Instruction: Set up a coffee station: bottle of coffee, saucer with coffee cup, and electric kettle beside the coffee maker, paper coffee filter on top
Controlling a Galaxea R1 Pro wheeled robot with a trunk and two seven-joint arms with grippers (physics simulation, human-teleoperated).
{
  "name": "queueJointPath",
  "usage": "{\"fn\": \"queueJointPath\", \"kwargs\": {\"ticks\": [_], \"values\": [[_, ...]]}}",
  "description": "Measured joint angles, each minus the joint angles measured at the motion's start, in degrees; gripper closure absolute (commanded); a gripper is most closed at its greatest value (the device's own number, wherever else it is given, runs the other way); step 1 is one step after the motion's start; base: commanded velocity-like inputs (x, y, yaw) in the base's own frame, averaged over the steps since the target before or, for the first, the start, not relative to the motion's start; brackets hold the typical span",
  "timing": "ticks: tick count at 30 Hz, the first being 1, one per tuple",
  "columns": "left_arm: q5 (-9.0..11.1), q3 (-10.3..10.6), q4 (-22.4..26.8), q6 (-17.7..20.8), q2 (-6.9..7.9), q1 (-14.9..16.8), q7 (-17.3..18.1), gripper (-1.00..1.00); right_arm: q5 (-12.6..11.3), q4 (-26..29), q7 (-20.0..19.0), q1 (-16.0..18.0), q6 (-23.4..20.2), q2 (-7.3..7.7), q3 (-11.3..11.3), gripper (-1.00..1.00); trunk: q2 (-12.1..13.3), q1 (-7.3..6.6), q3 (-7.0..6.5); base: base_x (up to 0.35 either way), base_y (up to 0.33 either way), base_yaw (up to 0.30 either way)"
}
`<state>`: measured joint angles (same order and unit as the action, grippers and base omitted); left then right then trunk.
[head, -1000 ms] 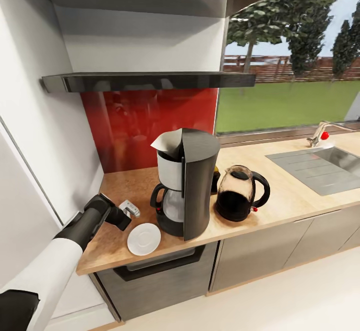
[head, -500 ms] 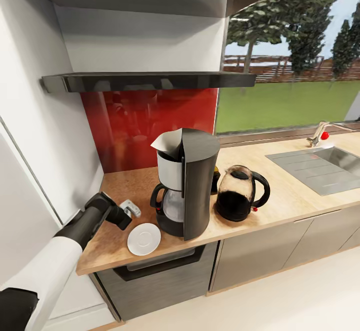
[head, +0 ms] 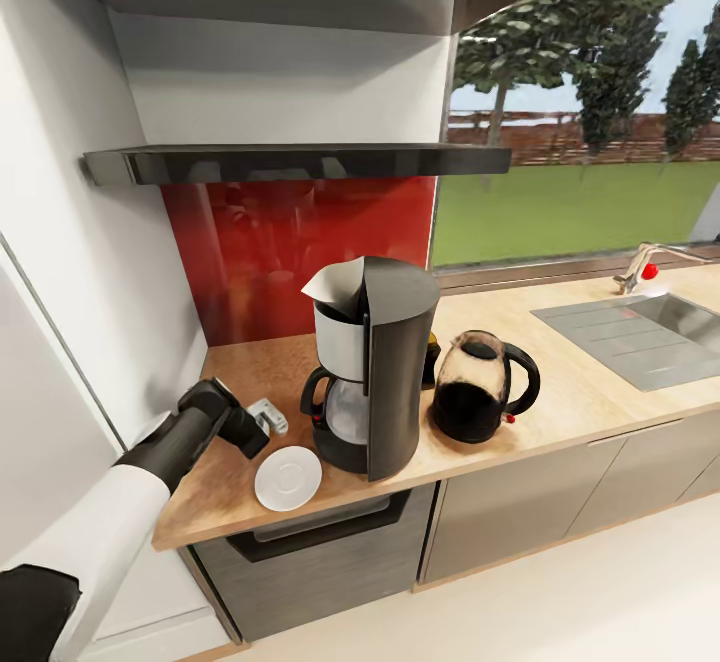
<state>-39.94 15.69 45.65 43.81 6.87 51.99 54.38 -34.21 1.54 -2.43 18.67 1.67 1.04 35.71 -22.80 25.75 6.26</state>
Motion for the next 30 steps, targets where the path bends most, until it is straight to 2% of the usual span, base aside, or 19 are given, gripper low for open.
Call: {"fn": "queueJointPath", "kwargs": {"ticks": [2, 4, 7, 9, 16, 30], "values": [[-0.2, 0.3, 0.2, 0.0, 0.10, 0.9, 1.8, 1.00, 0.0, 0.0, 0.0, 0.0, 0.2, 0.00, 0.0, -1.00, 0.0, 0.00, 0.00, 0.000, 0.000, 0.000], [-1.4, 0.7, 0.3, -0.1, 0.18, 2.8, 5.7, 1.00, 0.0, 0.0, 0.0, 0.0, 0.3, 0.00, 0.0, -1.00, 0.0, 0.00, -0.01, 0.000, 0.000, 0.000], [-5.8, 1.0, 0.6, 0.0, -0.08, 4.0, 9.9, 1.00, -0.1, 0.0, 0.0, 0.0, 0.3, 0.00, 0.0, -1.00, 0.0, 0.00, 0.00, 0.000, 0.000, 0.000], [-7.3, 1.0, 1.7, 0.0, -0.37, 4.2, 10.9, 1.00, -0.1, 0.0, 0.0, 0.0, 0.3, 0.00, 0.0, -1.00, 0.0, 0.00, 0.00, 0.000, 0.000, 0.000], [-7.9, 1.3, 2.9, 0.0, -0.55, 3.6, 11.3, 1.00, -0.1, 0.0, 0.0, 0.0, 0.3, 0.00, 0.0, -1.00, 0.0, 0.00, 0.00, -0.008, -0.014, 0.000], [-8.1, 1.3, 2.9, 0.0, -0.51, 3.3, 11.2, 1.00, -0.1, 0.0, 0.0, 0.0, 0.3, 0.02, 0.0, -1.00, 0.0, 0.00, 0.00, -0.116, -0.196, 0.000]]}}
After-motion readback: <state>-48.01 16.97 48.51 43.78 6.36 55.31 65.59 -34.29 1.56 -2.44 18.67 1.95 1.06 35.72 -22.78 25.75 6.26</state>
